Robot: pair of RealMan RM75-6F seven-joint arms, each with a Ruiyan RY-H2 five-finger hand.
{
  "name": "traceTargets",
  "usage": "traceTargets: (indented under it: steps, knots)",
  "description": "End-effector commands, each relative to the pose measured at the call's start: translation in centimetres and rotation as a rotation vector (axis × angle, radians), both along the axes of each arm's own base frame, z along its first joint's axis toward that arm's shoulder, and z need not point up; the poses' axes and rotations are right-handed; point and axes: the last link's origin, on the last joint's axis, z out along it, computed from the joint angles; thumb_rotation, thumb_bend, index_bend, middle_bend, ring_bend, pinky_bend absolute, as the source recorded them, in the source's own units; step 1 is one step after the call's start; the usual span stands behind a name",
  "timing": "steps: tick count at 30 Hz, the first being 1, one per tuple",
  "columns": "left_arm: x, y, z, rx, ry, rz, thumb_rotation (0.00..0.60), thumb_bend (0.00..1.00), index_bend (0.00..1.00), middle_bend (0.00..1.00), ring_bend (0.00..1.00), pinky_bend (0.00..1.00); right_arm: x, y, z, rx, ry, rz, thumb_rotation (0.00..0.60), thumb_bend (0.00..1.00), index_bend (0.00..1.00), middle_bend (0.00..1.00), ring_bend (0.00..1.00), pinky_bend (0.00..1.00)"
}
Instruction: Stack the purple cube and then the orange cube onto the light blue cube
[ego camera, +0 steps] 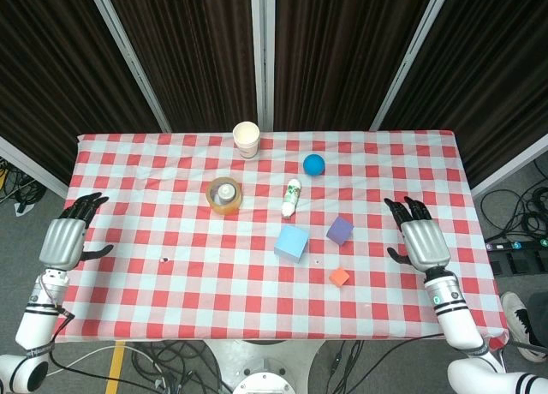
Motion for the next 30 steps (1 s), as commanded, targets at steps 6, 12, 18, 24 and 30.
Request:
traceTargets:
  steps: [6, 12, 18, 24, 30]
  knots:
    - [-0.3, 0.1, 0.3, 0.016, 0.004, 0.007, 0.6, 0.11, 0.22, 0.24, 0.16, 0.29, 3.6, -6.7, 0.0, 0.301, 0.295, 0.338, 0.6, 0.15, 0.0, 0.2, 0.0, 0.1]
    - [-0.5, 0.1, 0.3, 0.021, 0.008, 0.014, 0.6, 0.11, 0.22, 0.24, 0.16, 0.29, 4.9, -8.9, -1.2, 0.413, 0.418, 0.474, 0.6, 0.15, 0.0, 0.2, 0.0, 0.1]
    - [-0.7, 0.2, 0.3, 0.022, 0.009, 0.018, 0.6, 0.11, 0.22, 0.24, 0.16, 0.29, 4.7, -10.1, -2.5, 0.474, 0.507, 0.543, 0.6, 0.15, 0.0, 0.2, 0.0, 0.11]
    - [-0.8, 0.2, 0.4, 0.031, 0.009, 0.021, 0.6, 0.11, 0.22, 0.24, 0.16, 0.29, 4.6, -10.6, -3.8, 0.509, 0.513, 0.576, 0.6, 0.15, 0.0, 0.2, 0.0, 0.12]
    - [-1.0, 0.2, 0.5, 0.032, 0.01, 0.024, 0.6, 0.11, 0.22, 0.24, 0.16, 0.29, 4.8, -10.6, -4.7, 0.528, 0.491, 0.604, 0.6, 0.15, 0.0, 0.2, 0.0, 0.12]
